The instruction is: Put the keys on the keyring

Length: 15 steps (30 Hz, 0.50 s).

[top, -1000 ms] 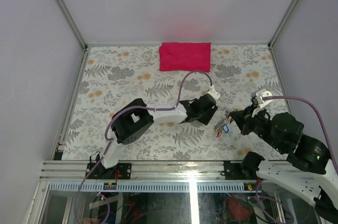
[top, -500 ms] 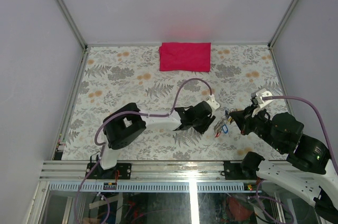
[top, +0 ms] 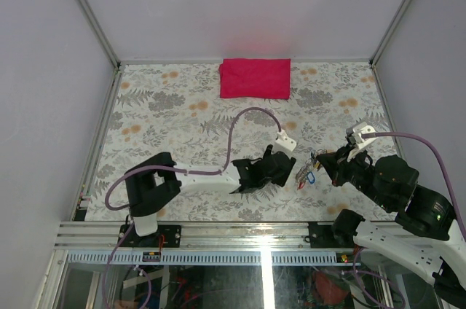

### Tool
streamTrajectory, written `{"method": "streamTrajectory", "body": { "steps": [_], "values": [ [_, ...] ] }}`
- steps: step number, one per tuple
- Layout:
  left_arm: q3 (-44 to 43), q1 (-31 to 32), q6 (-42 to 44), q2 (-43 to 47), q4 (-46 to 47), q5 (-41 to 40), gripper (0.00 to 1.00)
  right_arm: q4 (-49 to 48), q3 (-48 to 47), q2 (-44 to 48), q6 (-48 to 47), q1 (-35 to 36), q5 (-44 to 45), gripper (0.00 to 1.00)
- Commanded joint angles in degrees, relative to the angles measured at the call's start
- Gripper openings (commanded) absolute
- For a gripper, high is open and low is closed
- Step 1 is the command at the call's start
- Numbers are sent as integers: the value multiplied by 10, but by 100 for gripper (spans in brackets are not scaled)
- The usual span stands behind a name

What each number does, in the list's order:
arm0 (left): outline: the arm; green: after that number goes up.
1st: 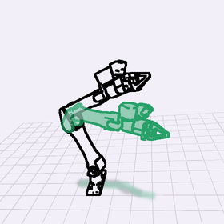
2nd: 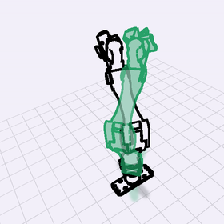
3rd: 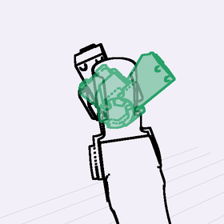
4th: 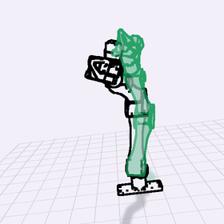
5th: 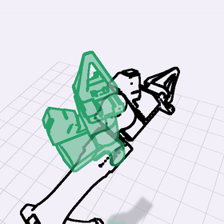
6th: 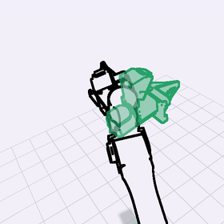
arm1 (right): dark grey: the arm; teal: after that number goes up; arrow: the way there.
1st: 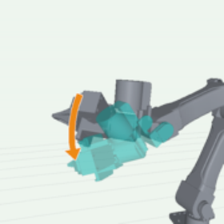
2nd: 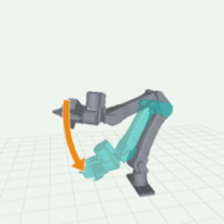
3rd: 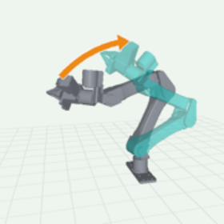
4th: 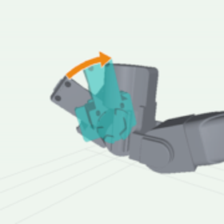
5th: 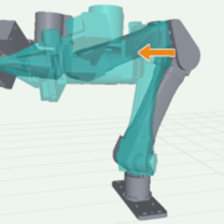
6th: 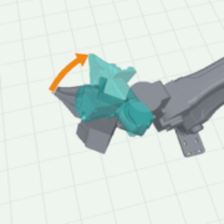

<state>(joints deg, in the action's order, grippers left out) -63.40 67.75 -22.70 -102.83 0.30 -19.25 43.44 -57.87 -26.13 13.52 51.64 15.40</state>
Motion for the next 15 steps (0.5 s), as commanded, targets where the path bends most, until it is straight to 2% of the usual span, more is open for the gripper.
{"method": "streamTrajectory", "body": {
  "steps": [1,8,15],
  "values": [
    [-61,28,-80,-52,-38,-129,51,-41,-5,-3,1,1,-3,0],
    [-111,48,-149,-99,-91,-173,52,-35,-5,8,0,1,-1,0],
    [-114,48,-166,-115,-114,-178,49,-31,-4,15,2,1,-1,0]
  ]
}}
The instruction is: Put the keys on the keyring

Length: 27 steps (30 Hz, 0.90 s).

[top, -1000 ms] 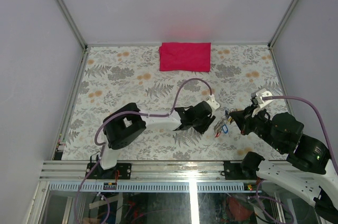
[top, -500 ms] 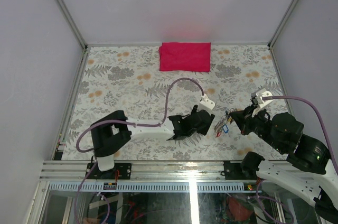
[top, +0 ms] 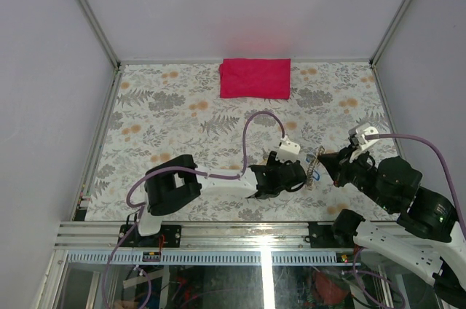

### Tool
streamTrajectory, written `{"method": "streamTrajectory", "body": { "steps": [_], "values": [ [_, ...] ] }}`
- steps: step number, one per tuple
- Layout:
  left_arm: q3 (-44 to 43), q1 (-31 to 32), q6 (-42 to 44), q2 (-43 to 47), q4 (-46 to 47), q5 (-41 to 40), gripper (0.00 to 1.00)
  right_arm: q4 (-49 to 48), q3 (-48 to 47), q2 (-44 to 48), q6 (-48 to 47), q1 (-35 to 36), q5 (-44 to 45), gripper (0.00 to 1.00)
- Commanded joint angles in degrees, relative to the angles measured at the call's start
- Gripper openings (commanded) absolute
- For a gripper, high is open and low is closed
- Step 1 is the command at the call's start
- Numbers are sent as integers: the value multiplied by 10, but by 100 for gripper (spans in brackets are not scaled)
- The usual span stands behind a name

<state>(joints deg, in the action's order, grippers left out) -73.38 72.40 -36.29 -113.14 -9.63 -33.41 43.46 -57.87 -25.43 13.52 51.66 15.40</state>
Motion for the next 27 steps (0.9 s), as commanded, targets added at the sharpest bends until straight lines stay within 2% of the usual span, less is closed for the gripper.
{"method": "streamTrajectory", "body": {
  "steps": [1,8,27],
  "values": [
    [-14,1,-32,-14,-16,-35,49,-31,-3,9,2,0,-1,0],
    [-8,1,-34,-25,-9,-20,44,-32,-3,9,5,0,-2,0],
    [10,0,-23,-22,-4,-16,21,-40,5,13,8,1,-7,0]
  ]
}}
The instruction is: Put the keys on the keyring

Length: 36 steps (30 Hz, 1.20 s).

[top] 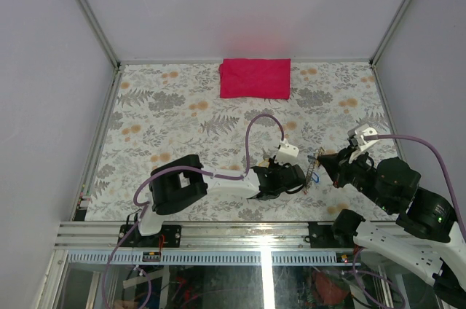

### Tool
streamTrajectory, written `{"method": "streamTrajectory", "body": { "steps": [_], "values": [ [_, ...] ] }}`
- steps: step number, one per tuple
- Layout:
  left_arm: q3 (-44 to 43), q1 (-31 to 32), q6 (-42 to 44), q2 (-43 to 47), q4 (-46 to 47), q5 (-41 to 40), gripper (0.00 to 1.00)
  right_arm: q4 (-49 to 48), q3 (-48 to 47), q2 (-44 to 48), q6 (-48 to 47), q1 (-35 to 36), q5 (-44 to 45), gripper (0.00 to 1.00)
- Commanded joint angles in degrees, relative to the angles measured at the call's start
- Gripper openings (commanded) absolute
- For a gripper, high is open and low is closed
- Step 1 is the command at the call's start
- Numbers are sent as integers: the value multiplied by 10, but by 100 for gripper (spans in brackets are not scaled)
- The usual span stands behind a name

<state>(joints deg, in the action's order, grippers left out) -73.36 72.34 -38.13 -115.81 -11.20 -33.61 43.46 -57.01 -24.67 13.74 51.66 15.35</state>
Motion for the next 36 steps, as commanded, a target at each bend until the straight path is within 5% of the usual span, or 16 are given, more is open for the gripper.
{"method": "streamTrajectory", "body": {
  "steps": [1,9,27,36],
  "values": [
    [13,0,-5,7,12,-15,19,-40,-4,6,6,1,-7,0],
    [41,1,-4,34,11,-15,0,-43,-1,7,6,1,-9,0],
    [266,-4,138,328,158,94,0,-65,7,10,-18,1,-38,0],
    [361,-30,218,560,236,177,0,-173,62,28,-74,1,-160,0]
  ]
}}
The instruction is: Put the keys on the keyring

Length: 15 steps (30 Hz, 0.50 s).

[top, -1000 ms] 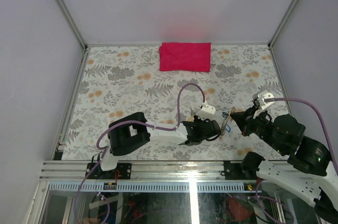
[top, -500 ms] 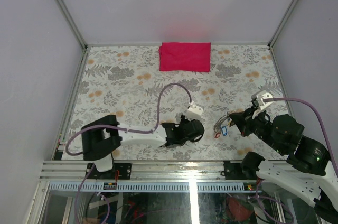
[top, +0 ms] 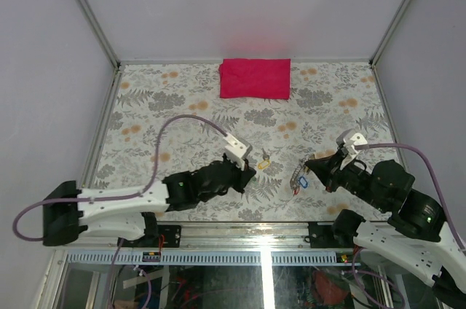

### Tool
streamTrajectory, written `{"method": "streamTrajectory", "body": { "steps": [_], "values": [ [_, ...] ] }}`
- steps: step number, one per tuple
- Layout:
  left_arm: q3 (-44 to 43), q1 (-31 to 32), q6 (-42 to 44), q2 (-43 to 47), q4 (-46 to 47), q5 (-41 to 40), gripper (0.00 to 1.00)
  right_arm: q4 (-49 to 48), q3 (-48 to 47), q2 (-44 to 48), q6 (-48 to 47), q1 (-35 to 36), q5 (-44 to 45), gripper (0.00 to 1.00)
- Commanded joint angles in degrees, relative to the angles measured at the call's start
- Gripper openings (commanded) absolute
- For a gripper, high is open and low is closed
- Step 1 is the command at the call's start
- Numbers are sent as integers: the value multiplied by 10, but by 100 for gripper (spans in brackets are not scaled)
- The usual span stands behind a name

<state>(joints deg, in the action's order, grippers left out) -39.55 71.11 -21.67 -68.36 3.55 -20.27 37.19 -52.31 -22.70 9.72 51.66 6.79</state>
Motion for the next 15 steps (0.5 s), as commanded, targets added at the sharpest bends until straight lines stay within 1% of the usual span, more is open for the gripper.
{"method": "streamTrajectory", "body": {
  "steps": [1,4,7,10,15],
  "values": [
    [27,-26,59,108,91,58,0,-121,18,4,-36,1,-93,0],
    [33,-44,82,171,98,89,0,-140,7,-24,-41,1,-150,0],
    [32,-53,108,224,106,103,0,-159,-5,-67,-44,0,-210,0],
    [33,-55,132,267,124,117,0,-205,0,-92,-40,1,-265,0],
    [34,-58,158,321,152,168,0,-296,9,-123,-23,1,-328,0]
  ]
}}
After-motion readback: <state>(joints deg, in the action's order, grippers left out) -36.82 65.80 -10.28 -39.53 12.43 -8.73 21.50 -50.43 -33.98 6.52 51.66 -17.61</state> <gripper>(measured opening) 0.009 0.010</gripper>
